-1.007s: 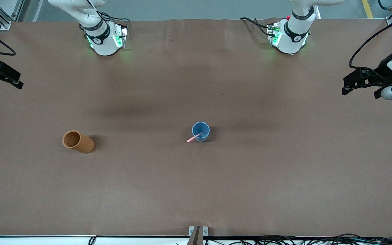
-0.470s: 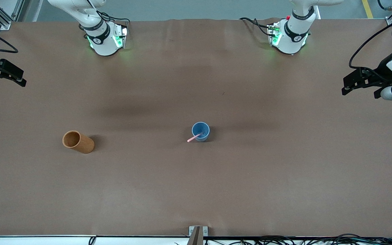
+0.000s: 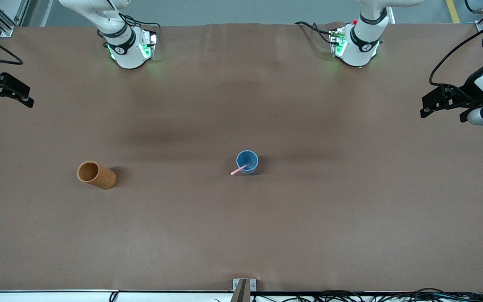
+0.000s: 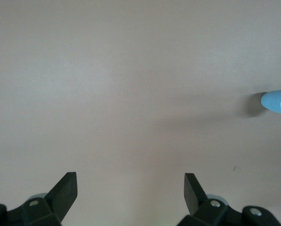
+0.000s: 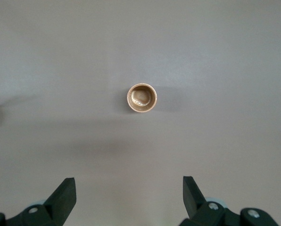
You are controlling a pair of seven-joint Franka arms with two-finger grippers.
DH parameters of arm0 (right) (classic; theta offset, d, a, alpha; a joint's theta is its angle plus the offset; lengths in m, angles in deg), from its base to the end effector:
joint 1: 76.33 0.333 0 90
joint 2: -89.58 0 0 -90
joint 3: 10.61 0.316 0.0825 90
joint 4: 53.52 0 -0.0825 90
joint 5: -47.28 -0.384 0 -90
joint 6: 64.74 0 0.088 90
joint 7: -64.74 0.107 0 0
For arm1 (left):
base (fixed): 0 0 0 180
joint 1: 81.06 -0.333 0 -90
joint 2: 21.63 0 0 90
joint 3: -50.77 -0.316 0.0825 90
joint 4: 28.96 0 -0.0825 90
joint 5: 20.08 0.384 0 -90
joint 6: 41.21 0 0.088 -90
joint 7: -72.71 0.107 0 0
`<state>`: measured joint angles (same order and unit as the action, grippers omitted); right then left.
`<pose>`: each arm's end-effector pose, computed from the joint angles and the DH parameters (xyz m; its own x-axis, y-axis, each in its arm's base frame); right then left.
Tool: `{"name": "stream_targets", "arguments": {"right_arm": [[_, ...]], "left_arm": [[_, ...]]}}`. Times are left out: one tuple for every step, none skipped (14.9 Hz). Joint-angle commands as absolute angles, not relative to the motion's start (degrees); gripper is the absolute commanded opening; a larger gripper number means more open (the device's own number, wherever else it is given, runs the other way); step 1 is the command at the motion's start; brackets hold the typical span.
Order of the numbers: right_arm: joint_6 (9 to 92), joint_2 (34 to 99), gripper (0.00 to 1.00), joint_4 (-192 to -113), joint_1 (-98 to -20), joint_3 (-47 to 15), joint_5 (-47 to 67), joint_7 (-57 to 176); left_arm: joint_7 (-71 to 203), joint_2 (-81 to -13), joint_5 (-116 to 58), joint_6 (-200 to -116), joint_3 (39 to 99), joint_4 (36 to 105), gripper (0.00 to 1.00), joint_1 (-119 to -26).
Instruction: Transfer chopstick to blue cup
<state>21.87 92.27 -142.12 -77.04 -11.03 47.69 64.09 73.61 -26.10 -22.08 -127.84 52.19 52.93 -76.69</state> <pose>0.5339 -0.0114 0.6563 0.9999 -0.0088 0.0121 -0.0089 -0.9999 0.0069 0.5701 -0.0611 0.6418 0.9929 -0.1184 0.0054 -0.1186 -0.9923 0.0367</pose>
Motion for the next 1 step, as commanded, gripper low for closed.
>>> {"name": "stream_targets", "arguments": {"right_arm": [[21.9,92.5,1.00,-142.3,-77.3,-11.0,46.3,63.2]], "left_arm": [[73.6,-25.8,-21.7,-128.1,52.4,53.1,1.00,-76.8]]}}
